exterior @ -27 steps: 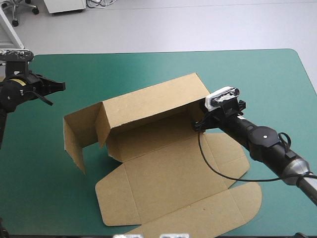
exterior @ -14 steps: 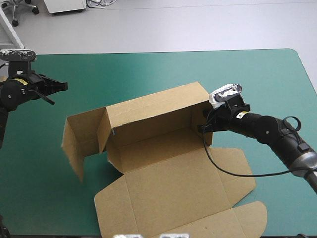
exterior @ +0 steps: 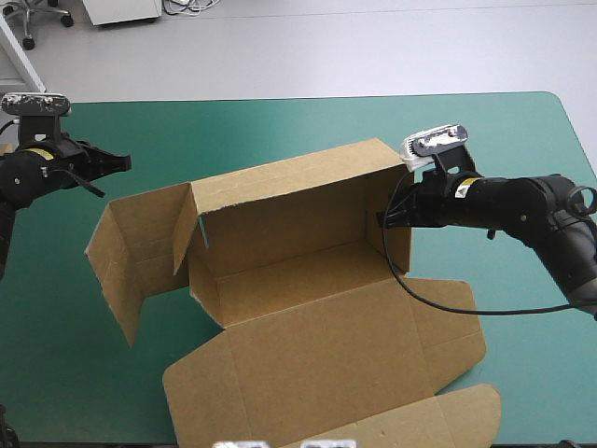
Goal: Fold the box
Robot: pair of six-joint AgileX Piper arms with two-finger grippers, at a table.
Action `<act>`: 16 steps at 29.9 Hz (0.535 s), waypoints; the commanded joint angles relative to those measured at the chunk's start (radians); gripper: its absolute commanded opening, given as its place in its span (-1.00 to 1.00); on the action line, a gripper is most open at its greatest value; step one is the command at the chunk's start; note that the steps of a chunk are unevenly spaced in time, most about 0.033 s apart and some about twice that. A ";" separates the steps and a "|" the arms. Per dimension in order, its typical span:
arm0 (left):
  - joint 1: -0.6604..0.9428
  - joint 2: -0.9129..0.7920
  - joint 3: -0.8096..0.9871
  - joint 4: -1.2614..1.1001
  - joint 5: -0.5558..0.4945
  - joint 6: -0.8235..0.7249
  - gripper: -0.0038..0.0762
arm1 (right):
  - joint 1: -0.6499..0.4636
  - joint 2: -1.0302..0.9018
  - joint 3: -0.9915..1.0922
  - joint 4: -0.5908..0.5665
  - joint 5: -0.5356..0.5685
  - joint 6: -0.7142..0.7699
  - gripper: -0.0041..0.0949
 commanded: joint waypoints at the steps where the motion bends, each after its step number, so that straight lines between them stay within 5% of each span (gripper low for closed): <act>1: 0.003 -0.026 -0.025 -0.024 -0.047 0.003 -0.90 | -0.004 -0.037 -0.109 -0.078 0.069 0.097 -0.94; 6: 0.003 -0.026 -0.025 -0.024 -0.045 0.003 -0.90 | -0.004 0.033 -0.241 -0.117 0.206 0.116 -0.94; 16: 0.003 -0.026 -0.025 -0.018 -0.039 0.007 -0.90 | -0.006 0.230 -0.345 -0.125 0.230 0.111 -0.94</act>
